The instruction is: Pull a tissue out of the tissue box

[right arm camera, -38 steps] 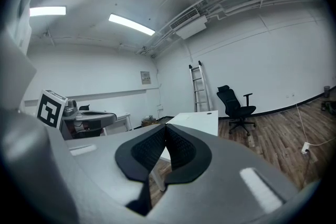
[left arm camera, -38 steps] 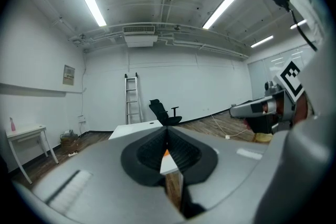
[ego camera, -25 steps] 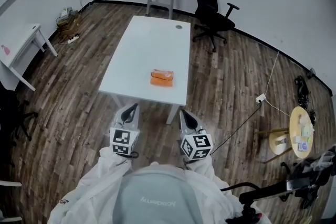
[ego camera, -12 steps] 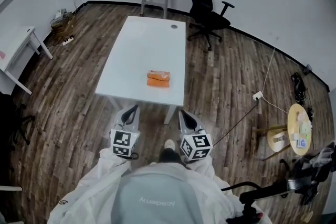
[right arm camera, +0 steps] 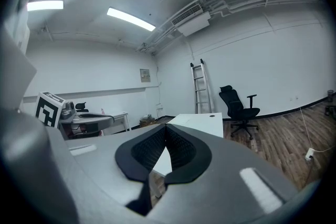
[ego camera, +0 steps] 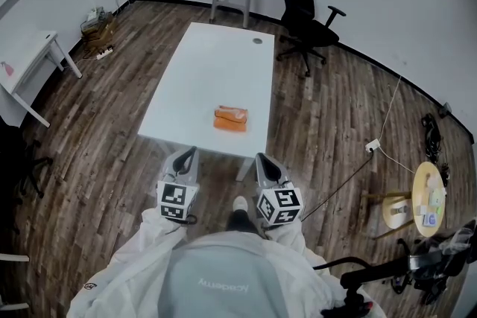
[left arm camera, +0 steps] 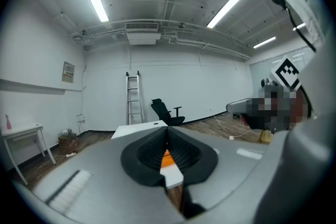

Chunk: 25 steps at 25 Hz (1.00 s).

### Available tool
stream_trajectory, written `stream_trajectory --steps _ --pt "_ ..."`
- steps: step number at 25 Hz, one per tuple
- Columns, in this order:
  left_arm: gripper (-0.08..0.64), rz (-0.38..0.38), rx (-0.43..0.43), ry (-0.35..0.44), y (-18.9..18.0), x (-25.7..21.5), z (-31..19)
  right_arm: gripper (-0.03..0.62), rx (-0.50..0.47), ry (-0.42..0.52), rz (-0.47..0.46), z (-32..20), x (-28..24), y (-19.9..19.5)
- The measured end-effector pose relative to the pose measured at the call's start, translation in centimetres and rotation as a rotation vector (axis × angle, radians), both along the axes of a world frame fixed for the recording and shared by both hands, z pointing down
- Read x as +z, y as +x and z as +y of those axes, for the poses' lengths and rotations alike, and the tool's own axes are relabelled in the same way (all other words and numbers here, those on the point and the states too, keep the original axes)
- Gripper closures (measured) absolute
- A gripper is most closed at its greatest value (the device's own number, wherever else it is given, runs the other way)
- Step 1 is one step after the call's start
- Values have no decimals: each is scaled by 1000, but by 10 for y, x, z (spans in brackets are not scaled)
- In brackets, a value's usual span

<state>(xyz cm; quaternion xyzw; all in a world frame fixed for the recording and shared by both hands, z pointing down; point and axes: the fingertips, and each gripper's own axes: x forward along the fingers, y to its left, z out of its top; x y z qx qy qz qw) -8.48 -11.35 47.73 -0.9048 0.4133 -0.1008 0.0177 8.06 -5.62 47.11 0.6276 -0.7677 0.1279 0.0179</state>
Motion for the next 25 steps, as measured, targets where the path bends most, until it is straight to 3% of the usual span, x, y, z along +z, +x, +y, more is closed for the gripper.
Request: stream_trajectory --steps 25 --pt "560 -23 -71 -63 43 8 -78 591 -73 -63 -40 -95 18 43"
